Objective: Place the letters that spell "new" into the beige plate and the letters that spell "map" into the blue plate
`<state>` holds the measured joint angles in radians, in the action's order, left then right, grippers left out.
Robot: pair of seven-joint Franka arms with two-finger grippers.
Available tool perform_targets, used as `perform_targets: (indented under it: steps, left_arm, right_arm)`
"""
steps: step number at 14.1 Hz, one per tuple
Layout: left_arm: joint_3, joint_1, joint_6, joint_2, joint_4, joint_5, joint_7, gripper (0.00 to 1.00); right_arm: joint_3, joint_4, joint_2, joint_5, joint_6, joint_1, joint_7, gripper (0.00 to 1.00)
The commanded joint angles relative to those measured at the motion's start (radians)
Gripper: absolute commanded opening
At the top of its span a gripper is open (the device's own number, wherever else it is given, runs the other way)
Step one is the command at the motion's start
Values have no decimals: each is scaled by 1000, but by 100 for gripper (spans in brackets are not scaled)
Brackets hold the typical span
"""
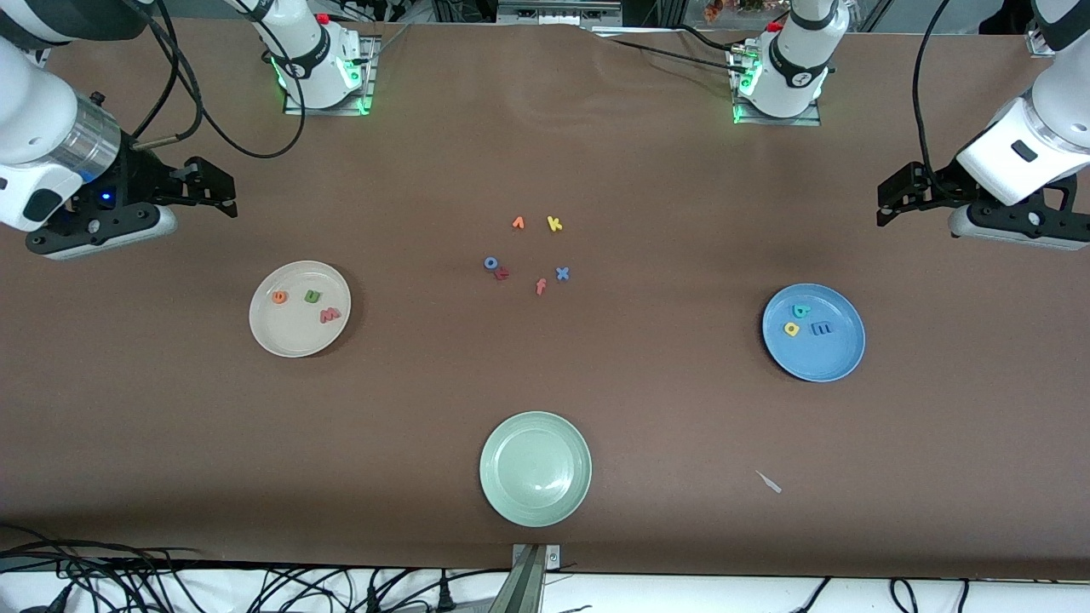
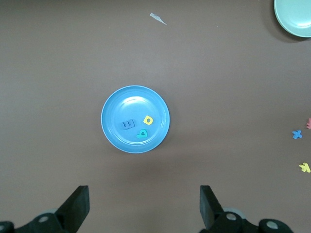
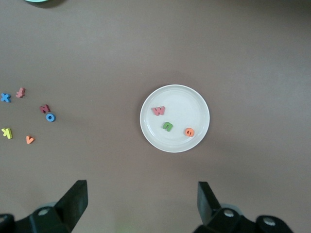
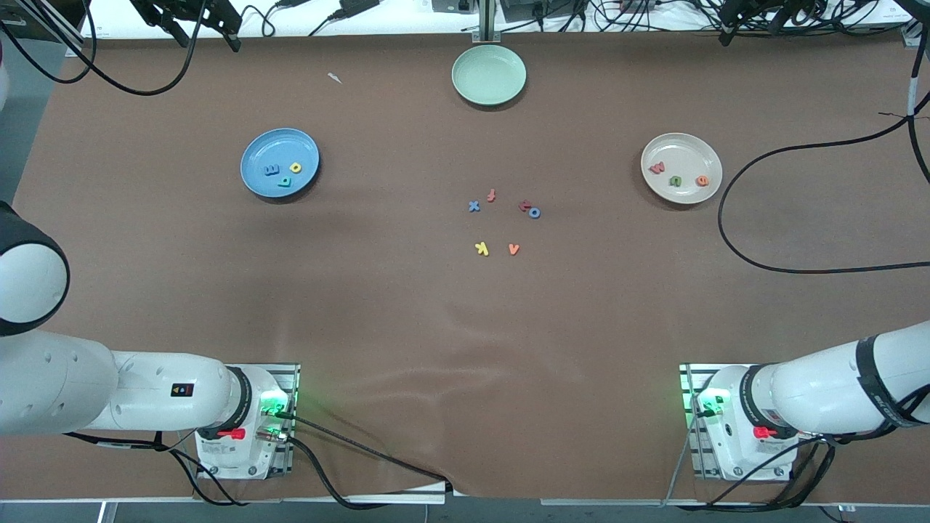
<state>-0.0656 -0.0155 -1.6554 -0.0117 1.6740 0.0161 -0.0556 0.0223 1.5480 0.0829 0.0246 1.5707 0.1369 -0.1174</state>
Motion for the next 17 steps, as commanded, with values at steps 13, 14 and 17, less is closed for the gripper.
perform_targets:
  steps: [13, 14, 17]
  left_arm:
    - [7, -4, 13, -8, 0, 10, -20, 100]
    - [7, -4, 14, -8, 0, 10, -20, 100]
    - [9, -3, 14, -8, 0, 10, -20, 100]
  right_arm:
    - [18, -19, -20, -11, -6, -37, 38, 100]
    - [16, -19, -20, -9, -4, -40, 42, 100]
    - [13, -19, -20, -15, -3, -40, 35, 100]
